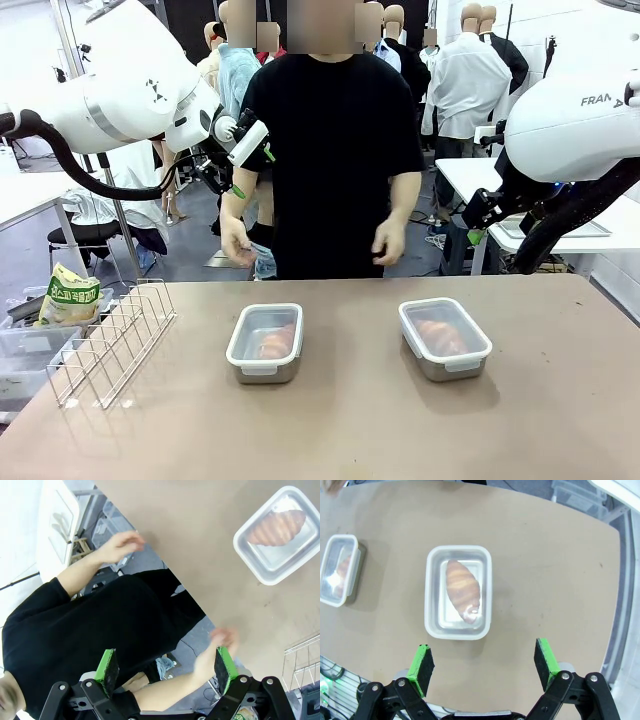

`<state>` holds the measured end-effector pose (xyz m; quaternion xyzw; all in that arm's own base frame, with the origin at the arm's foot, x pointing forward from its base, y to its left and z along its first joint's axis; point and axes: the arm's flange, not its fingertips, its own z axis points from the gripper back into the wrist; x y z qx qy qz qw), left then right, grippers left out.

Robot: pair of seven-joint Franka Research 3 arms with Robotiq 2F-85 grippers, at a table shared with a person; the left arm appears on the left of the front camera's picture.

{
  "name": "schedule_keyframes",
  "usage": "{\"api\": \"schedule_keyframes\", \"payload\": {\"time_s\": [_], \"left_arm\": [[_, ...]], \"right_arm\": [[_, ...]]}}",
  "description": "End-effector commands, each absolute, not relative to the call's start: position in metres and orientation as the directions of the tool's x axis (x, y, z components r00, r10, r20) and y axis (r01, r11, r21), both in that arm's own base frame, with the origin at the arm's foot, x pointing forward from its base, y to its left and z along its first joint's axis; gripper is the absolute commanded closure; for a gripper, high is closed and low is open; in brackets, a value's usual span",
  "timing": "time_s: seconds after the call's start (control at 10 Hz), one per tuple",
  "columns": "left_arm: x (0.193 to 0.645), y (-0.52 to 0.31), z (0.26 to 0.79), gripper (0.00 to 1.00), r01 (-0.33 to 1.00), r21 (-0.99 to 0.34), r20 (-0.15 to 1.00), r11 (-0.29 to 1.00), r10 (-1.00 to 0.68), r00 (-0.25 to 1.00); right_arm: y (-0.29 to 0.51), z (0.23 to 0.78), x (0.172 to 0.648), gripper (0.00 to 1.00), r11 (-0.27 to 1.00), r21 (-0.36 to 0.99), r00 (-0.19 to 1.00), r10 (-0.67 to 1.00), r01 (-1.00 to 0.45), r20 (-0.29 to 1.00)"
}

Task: Place the bread in airtight containers.
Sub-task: Release when the human grabs the Airtight Container lid.

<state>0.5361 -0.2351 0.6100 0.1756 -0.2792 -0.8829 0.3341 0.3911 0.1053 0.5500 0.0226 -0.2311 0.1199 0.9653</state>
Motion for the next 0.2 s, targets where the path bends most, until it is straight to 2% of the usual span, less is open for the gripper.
{"api": "schedule_keyframes", "payload": {"time_s": [0.0, 0.1], "left_arm": [[0.5359, -0.2342, 0.6107, 0.00, 0.493, 0.610, -0.123, -0.621, -0.689, -0.715], [0.5359, -0.2342, 0.6107, 0.00, 0.493, 0.610, -0.123, -0.621, -0.689, -0.715]], "right_arm": [[0.1051, 0.5494, 0.3911, 0.00, 0.970, -0.011, 0.864, 0.221, -0.242, 0.452], [0.1051, 0.5494, 0.3911, 0.00, 0.970, -0.011, 0.864, 0.221, -0.242, 0.452]]}}
